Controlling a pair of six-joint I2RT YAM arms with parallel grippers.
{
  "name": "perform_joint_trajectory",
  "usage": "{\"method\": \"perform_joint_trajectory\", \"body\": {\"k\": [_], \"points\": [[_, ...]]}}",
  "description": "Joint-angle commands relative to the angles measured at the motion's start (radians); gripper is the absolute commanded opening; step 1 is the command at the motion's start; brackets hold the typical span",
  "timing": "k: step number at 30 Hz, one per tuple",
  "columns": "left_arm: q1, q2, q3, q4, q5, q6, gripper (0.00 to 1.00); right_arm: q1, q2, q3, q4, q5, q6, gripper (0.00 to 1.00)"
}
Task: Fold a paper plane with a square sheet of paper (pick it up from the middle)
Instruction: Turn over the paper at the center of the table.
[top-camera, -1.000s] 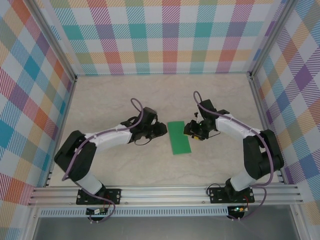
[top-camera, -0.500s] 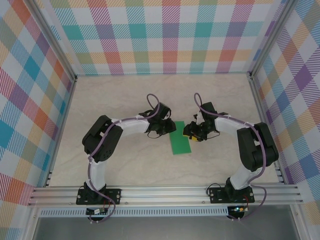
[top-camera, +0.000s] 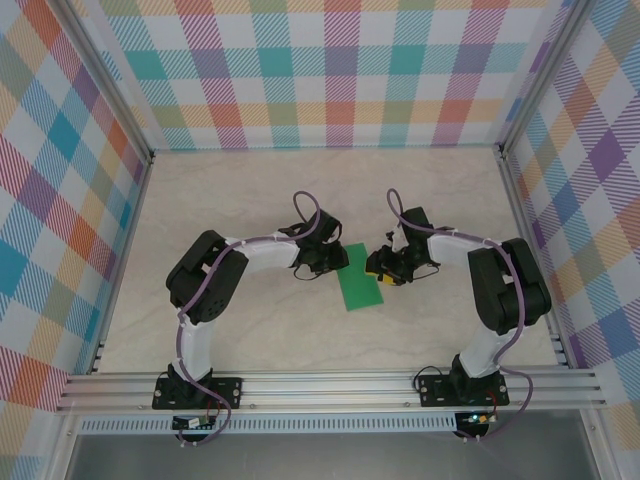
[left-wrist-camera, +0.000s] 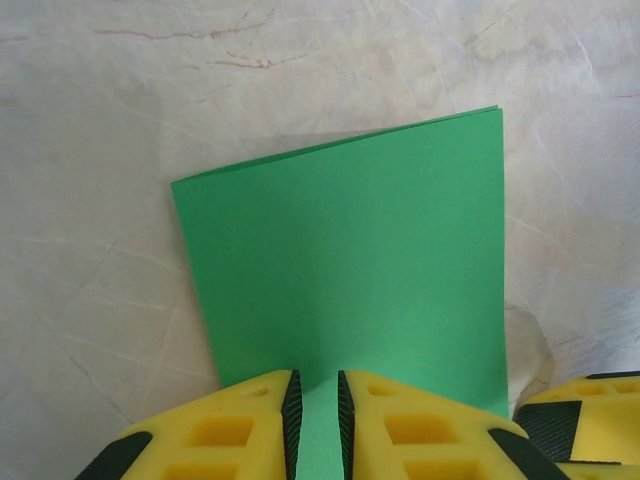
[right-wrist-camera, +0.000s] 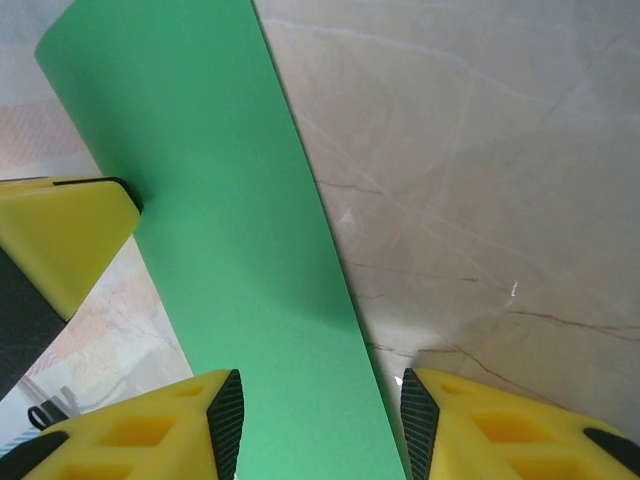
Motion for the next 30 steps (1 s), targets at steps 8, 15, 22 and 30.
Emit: {"method": "perform_joint_trajectory", "body": {"k": [8, 15, 22, 30], "points": [[-0.011, 0.031, -0.032, -0.01, -0.001, 0.02, 0.2, -0.004, -0.013, -0.072, 0.074, -0.16, -0.007, 0.42], [-0.011, 0.039, -0.016, -0.011, 0.016, 0.048, 0.21, -0.009, -0.038, -0.059, 0.082, -0.166, 0.017, 0.41], [-0.01, 0.041, -0.013, -0.016, 0.016, 0.067, 0.21, -0.028, -0.007, -0.046, 0.128, -0.198, 0.055, 0.41], [-0.015, 0.026, -0.017, -0.013, 0.029, 0.125, 0.22, -0.037, 0.048, -0.008, 0.11, -0.195, 0.048, 0.26]]}}
